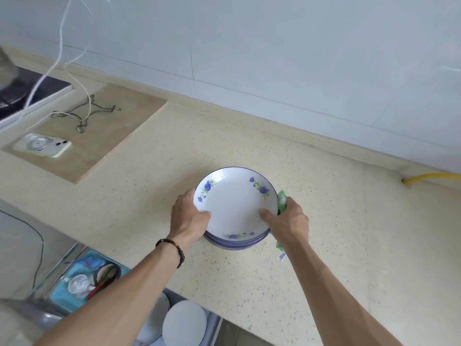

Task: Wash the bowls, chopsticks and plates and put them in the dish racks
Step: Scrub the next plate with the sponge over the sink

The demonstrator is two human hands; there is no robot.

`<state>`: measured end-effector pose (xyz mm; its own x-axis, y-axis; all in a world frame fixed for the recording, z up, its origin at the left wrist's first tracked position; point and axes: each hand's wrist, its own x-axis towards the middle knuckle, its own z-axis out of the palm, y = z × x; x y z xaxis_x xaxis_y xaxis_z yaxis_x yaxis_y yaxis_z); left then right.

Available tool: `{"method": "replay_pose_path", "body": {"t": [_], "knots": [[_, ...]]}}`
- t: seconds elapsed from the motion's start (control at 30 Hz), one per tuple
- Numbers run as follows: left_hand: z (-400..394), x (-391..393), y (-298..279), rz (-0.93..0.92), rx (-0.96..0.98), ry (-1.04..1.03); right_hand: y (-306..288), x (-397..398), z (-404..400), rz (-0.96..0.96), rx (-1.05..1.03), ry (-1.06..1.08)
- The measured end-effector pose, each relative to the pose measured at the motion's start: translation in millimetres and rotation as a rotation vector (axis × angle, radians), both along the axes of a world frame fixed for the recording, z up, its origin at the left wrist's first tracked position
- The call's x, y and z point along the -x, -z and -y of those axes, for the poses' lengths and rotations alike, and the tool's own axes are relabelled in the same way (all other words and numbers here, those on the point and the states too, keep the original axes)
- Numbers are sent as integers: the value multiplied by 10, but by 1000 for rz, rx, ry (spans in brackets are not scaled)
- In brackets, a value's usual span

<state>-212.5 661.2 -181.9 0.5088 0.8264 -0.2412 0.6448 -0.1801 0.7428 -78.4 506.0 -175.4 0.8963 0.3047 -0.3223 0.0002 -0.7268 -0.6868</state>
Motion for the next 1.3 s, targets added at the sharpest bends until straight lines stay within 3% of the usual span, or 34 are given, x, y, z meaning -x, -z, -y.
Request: {"method": "replay_pose_path", "body": {"t": [0.33, 0.73, 1.0, 1.3], "knots": [[39, 28, -164, 35, -83, 21, -25, 46, 23, 72, -100, 36], [272, 153, -538, 317, 161, 74, -470, 274, 425, -12, -281, 223], [857, 235, -980, 446, 302, 240, -877, 831, 1191, -38, -405, 427], [2428, 204, -1141, 347, 436, 513, -973, 1487, 2865, 24, -425, 751]]}}
